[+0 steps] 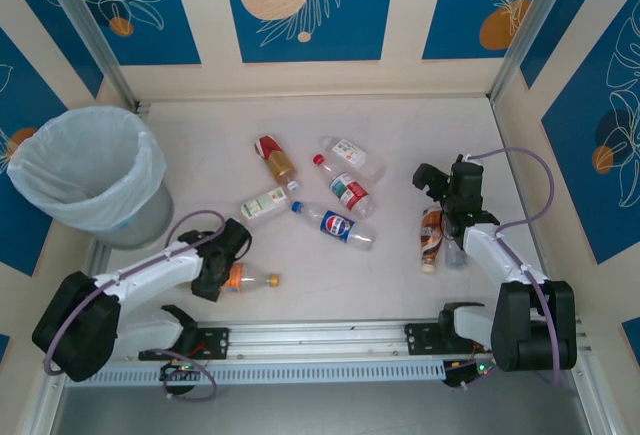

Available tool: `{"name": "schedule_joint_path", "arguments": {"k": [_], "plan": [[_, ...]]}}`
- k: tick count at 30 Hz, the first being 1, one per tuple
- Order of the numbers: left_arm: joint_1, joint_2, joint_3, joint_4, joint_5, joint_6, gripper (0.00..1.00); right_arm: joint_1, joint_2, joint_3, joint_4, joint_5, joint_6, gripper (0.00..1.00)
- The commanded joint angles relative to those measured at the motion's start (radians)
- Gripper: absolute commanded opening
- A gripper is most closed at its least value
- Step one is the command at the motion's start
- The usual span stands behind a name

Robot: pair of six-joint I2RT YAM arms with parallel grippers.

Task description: Put the plastic bottles in the bin

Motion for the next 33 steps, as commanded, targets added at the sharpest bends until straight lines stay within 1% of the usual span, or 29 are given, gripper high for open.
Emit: {"name": "schedule_joint_path", "arguments": {"k": [1,2,7,10,15,18,20,24,29,33], "plan": [[0.007,0.03,0.051,0.167,-0.043,0.116,0.43,0.0,-0.015,0.029,-0.01,0.027,0.008,0.99],[0.006,0.034,0.071,0.169,-0.049,0.162,0.43,0.0,-0.015,0.029,-0.01,0.027,0.009,0.99],[0.005,0.052,0.173,0.237,-0.037,0.506,0.45,0.0,-0.015,0.035,-0.016,0.033,0.009,0.99],[0.005,0.067,0.256,0.19,-0.051,0.656,0.46,0.0,-0.015,0.036,-0.023,0.038,0.013,0.99],[0.006,0.072,0.379,0.079,-0.148,0.855,0.45,-0.001,-0.023,0.036,-0.034,0.044,0.016,0.99],[0.005,0.062,0.431,0.085,-0.165,0.995,0.45,0.0,-0.036,0.036,-0.042,0.033,0.018,0.99],[0.005,0.056,0.458,0.119,-0.143,1.101,0.46,0.0,-0.046,0.034,-0.042,0.011,0.013,0.99],[0.01,0.07,0.566,0.111,-0.137,1.256,0.46,0.0,-0.079,0.035,-0.05,-0.073,-0.006,0.99],[0.027,0.122,0.76,0.047,-0.192,1.415,0.45,0.008,-0.148,0.02,0.025,-0.331,-0.052,0.99],[0.072,0.14,0.873,0.038,-0.216,1.505,0.44,0.041,-0.183,0.04,0.025,-0.472,-0.088,0.99]]}}
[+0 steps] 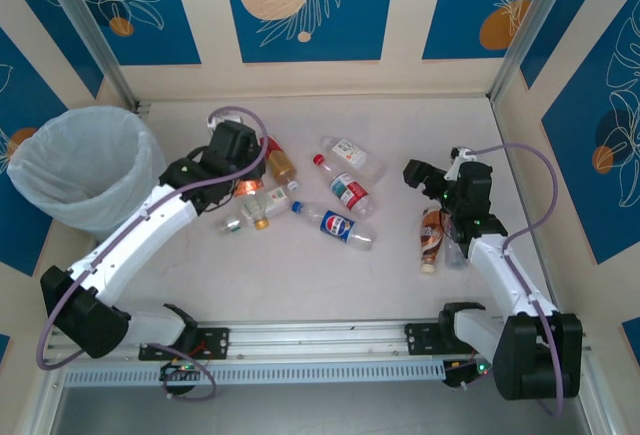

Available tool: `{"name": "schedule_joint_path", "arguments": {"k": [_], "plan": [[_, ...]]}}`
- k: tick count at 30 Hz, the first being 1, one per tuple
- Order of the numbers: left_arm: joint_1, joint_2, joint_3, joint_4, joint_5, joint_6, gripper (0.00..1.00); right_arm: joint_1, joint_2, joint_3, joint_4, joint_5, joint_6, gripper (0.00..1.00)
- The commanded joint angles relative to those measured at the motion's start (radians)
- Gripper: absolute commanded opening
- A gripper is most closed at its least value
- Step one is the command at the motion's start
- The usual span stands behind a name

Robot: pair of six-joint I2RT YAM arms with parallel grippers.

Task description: Put the plastic bottles in the bin

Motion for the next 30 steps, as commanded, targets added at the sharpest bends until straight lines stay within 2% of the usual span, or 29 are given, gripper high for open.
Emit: {"name": "schedule_joint_path", "arguments": {"k": [1,4,8,14,19,25,30], "plan": [[0.048,0.008,0.087,-0.04,-0.057,0.145,0.44,0.031,-0.036,0.033,0.03,-0.216,-0.061,0.99],[0.092,0.007,0.156,-0.039,-0.064,0.192,0.44,0.067,-0.049,0.062,0.015,-0.31,-0.107,0.99],[0.126,-0.001,0.237,-0.031,-0.102,0.276,0.45,0.118,-0.047,0.125,-0.07,-0.318,-0.141,0.99],[0.261,-0.012,0.31,-0.002,-0.155,0.331,0.46,0.163,-0.047,0.147,-0.079,-0.246,-0.134,0.99],[0.348,-0.005,0.392,0.048,-0.174,0.448,0.46,0.179,-0.051,0.15,-0.068,-0.242,-0.146,0.99],[0.486,0.082,0.539,0.072,-0.175,0.57,0.45,0.186,-0.052,0.144,-0.071,-0.211,-0.15,0.99],[0.605,0.135,0.576,0.11,-0.166,0.596,0.43,0.19,-0.057,0.139,-0.084,-0.187,-0.161,0.99]]}}
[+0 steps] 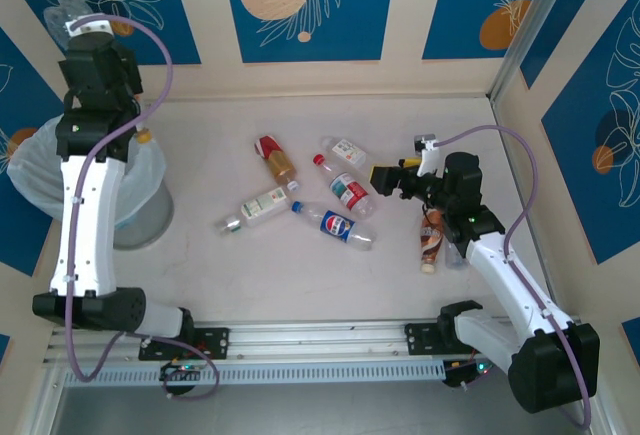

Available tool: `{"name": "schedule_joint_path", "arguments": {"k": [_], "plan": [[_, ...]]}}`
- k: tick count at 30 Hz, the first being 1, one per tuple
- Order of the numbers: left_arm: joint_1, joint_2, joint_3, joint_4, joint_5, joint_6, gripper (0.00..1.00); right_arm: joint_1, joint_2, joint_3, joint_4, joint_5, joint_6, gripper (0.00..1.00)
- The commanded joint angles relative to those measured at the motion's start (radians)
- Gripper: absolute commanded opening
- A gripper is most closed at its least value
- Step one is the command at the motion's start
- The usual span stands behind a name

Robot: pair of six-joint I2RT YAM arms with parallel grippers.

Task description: Put the plastic bottles in the bin

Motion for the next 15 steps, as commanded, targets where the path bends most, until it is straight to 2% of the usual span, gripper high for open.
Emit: {"name": "schedule_joint_path", "arguments": {"k": [1,4,9,15], "plan": [[0.074,0.037,0.019,0.046,-0.012,0.051,0.44,0.008,-0.023,0.013,-0.021,0.038,-0.028,0.99],[0.149,0.053,-0.002,0.047,-0.001,0.002,0.44,0.005,-0.029,0.003,-0.024,0.063,-0.033,0.99],[0.309,0.026,-0.138,0.051,0.108,-0.174,0.43,0.007,-0.042,0.0,-0.049,0.08,-0.046,0.99],[0.336,0.002,-0.258,0.065,0.108,-0.222,0.44,0.007,-0.045,0.002,-0.065,0.097,-0.062,0.99]]}}
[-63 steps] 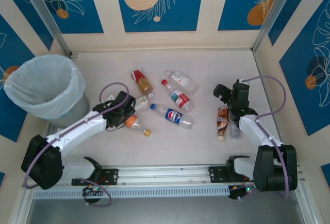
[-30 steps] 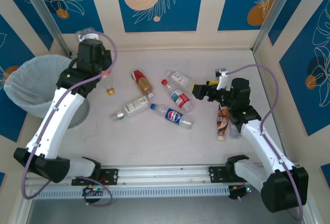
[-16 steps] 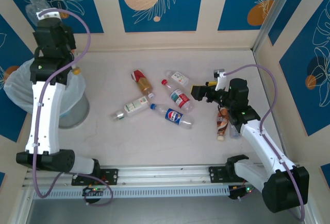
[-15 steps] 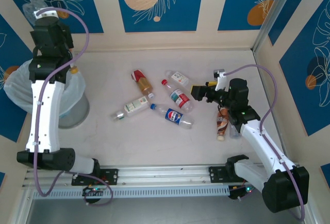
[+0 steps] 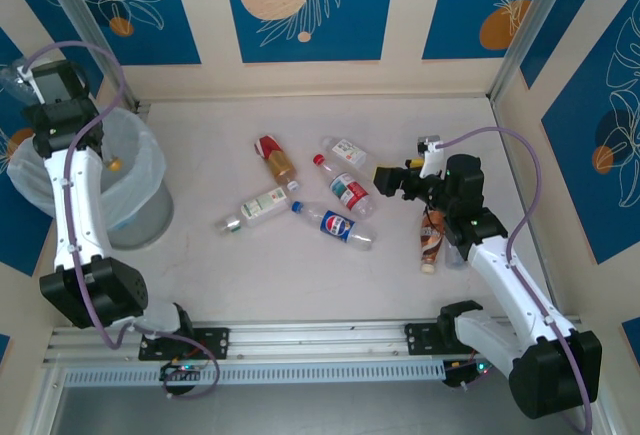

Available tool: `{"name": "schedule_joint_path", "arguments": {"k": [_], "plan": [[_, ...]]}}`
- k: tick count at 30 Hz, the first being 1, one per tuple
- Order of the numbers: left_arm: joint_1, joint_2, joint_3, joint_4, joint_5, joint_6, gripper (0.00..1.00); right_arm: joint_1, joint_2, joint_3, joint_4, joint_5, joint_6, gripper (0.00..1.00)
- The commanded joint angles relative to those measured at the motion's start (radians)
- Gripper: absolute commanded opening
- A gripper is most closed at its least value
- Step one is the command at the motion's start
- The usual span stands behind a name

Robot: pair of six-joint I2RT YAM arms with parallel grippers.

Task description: Put the plastic bottles in the bin

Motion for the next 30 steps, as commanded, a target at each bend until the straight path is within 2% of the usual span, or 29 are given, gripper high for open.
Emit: {"name": "schedule_joint_path", "arguments": {"k": [1,4,14,21,25,30], "plan": [[0.008,-0.033,-0.022,0.007,0.007,-0.081,0.44,0.007,-0.013,0.001,-0.021,0.023,-0.024,0.99],[0.009,-0.034,-0.063,-0.021,-0.048,-0.148,0.44,0.008,-0.011,-0.003,-0.013,0.023,-0.021,0.99],[0.01,-0.036,-0.248,-0.009,-0.05,-0.307,0.44,0.009,0.01,0.012,-0.022,0.021,-0.028,0.99],[0.011,-0.046,-0.385,0.04,-0.044,-0.359,0.5,0.01,0.01,0.016,-0.042,0.028,-0.03,0.99],[0.01,-0.011,-0.382,0.009,-0.033,-0.385,0.51,0.012,0.009,0.028,-0.061,0.025,-0.036,0.99],[0.009,0.001,-0.412,-0.008,-0.008,-0.444,0.57,0.012,0.01,0.024,-0.059,0.031,-0.03,0.99]]}}
